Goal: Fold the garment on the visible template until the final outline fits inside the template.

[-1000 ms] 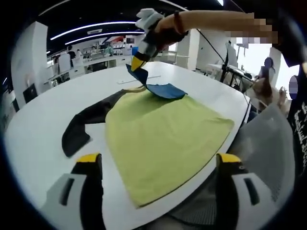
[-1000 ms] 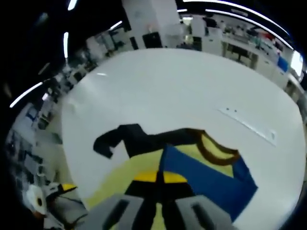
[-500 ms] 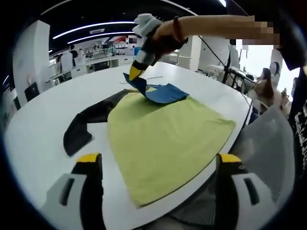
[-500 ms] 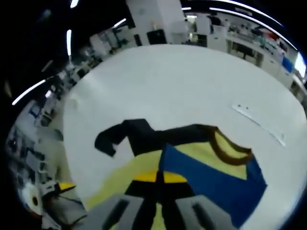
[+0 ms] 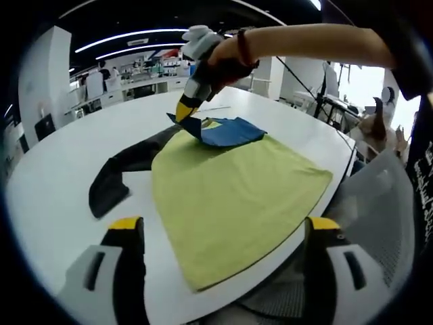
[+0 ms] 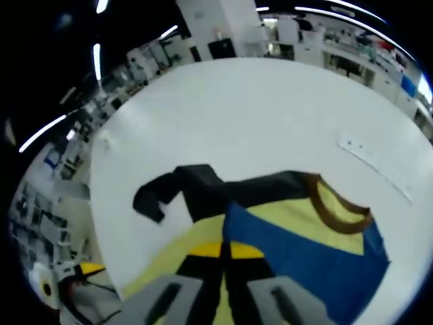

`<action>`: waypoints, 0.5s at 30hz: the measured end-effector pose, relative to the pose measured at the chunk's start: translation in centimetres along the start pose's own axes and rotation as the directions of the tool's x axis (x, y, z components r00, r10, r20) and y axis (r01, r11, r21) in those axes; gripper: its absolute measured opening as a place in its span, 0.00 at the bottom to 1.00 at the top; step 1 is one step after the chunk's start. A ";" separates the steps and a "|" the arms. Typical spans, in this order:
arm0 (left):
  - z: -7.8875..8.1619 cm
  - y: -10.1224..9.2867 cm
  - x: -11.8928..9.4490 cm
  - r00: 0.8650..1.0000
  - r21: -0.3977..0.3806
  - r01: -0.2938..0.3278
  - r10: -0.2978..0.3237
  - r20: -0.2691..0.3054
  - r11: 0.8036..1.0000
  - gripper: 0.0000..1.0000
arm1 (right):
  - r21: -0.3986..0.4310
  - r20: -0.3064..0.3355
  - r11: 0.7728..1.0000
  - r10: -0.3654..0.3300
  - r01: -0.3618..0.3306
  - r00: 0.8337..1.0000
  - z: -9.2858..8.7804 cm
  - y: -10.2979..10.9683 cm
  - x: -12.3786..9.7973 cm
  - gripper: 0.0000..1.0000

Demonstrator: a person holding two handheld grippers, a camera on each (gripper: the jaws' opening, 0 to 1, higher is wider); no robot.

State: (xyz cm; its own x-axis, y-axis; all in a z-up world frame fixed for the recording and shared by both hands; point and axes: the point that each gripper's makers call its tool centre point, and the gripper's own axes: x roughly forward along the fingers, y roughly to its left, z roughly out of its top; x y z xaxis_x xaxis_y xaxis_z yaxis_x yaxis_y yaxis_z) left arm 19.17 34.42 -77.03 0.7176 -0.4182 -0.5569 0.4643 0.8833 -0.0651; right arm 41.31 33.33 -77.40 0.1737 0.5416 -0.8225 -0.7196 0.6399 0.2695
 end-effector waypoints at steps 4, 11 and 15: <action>-0.1 0.1 0.0 1.000 -0.004 -0.004 0.004 -0.002 1.000 0.96 | -0.009 -0.012 1.000 0.014 -0.014 1.000 -0.2 0.5 0.7 0.00; -0.1 0.2 0.0 1.000 -0.006 -0.007 0.007 -0.008 1.000 0.97 | -0.043 -0.009 0.999 0.017 -0.017 1.000 0.0 0.8 0.7 0.19; -0.2 0.1 0.1 1.000 0.001 -0.005 0.005 -0.016 1.000 0.98 | -0.055 -0.005 0.998 -0.003 0.003 1.000 0.0 0.2 0.2 0.33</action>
State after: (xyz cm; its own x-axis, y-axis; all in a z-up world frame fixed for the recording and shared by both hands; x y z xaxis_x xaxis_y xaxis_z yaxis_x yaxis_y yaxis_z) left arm 19.17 34.48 -77.29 0.7113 -0.4102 -0.5708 0.4610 0.8853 -0.0618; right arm 41.25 33.55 -77.51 0.1724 0.5368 -0.8259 -0.7552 0.6104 0.2390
